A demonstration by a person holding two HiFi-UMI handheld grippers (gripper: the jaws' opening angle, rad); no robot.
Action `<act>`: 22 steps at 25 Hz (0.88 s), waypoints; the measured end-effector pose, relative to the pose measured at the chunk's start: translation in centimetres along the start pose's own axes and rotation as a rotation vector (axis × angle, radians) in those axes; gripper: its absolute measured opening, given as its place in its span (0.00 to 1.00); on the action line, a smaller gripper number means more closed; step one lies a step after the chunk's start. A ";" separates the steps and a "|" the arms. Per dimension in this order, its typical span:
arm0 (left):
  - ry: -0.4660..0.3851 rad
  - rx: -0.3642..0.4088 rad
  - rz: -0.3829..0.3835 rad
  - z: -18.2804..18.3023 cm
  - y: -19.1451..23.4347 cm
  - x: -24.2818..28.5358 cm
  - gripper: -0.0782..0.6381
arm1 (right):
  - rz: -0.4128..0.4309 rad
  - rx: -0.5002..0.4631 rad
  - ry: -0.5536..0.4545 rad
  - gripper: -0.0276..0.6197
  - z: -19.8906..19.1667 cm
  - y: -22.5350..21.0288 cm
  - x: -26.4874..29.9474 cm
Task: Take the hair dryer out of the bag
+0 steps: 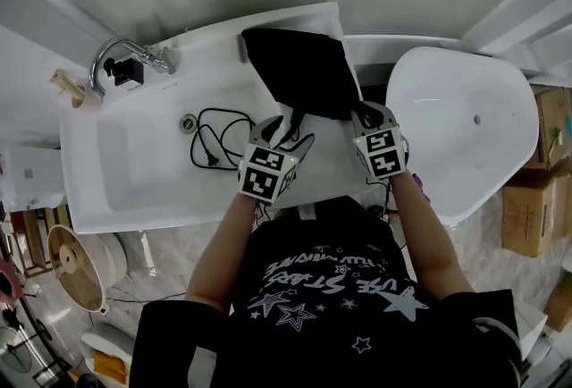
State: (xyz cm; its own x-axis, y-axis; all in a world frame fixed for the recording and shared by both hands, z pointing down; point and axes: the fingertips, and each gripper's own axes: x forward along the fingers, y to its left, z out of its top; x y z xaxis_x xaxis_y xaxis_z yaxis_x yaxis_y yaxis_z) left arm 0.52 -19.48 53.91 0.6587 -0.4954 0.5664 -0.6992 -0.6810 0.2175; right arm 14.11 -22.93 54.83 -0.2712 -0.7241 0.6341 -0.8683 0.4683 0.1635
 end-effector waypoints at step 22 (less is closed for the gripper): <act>0.133 -0.004 0.104 -0.5 0.8 6.3 0.57 | 0.141 0.039 -0.053 0.09 0.2 -0.2 0.0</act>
State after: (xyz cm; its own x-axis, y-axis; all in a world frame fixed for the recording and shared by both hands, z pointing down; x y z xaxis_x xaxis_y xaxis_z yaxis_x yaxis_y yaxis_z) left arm 3.95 -22.91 58.06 0.5403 -0.4875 0.6859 -0.7632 -0.6272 0.1554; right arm 14.20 -23.07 54.64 -0.4120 -0.6786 0.6080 -0.8352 0.5481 0.0458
